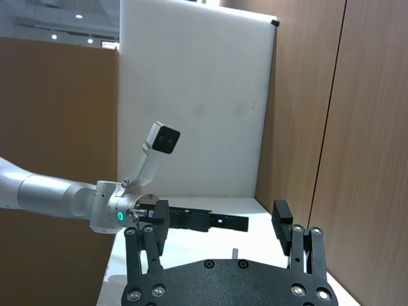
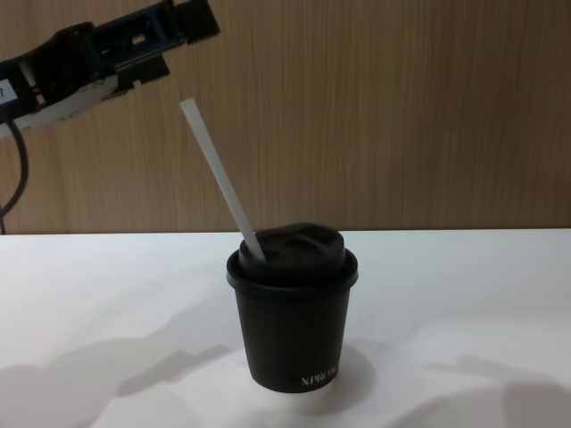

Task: Pick up the straw with one hand, pass it to the other hand, and insert it into the cup.

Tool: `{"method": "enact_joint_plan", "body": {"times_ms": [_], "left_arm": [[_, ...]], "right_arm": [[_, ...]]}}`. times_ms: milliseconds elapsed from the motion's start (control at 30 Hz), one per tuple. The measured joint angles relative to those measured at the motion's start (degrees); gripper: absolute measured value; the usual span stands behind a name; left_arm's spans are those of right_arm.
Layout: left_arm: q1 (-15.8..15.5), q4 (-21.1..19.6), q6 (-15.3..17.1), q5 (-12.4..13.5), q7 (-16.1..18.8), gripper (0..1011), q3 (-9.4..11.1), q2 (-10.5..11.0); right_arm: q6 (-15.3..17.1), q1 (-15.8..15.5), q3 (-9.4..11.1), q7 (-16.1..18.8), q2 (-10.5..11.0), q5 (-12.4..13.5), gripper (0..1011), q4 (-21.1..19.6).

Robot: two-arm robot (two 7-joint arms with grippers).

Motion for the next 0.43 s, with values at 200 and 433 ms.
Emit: {"method": "enact_joint_plan", "body": {"times_ms": [200, 433], "left_arm": [[0.1, -0.1, -0.1, 0.1, 0.1, 1000, 0.0, 0.0], [0.2, -0.1, -0.2, 0.2, 0.1, 1000, -0.1, 0.0]], "right_arm": [[0.1, -0.1, 0.0, 0.1, 0.1, 0.1, 1001, -0.1], [0.1, -0.1, 0.0, 0.1, 0.1, 0.2, 1001, -0.2]]}}
